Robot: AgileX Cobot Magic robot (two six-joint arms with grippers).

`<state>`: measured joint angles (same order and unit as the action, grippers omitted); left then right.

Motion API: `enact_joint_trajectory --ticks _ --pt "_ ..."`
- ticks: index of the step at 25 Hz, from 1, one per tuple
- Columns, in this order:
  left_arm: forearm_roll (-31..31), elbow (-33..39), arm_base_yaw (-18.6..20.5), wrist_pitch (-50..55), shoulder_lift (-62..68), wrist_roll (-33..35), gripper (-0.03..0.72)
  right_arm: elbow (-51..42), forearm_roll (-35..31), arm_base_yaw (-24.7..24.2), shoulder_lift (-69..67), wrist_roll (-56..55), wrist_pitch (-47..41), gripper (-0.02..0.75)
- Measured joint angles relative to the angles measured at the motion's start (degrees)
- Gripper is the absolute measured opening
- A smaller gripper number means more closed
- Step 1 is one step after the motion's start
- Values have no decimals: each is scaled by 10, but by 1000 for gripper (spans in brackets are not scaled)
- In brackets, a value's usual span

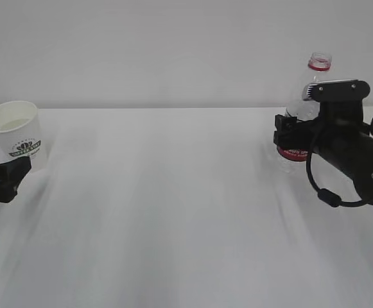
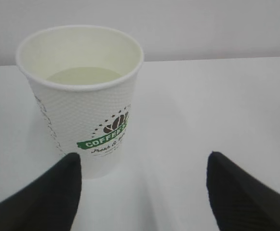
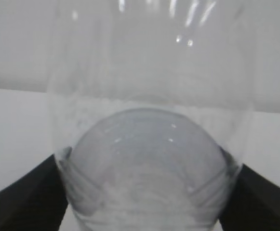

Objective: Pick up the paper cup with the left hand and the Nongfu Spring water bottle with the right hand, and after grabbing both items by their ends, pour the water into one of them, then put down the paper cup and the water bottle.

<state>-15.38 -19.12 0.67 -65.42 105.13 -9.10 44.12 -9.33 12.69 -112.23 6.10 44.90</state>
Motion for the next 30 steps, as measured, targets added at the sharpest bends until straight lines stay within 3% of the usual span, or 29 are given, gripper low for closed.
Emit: enact_joint_trajectory --ticks 30 --pt "0 9 0 0 -4 0 587 -63 9 0 118 -15 -44 655"
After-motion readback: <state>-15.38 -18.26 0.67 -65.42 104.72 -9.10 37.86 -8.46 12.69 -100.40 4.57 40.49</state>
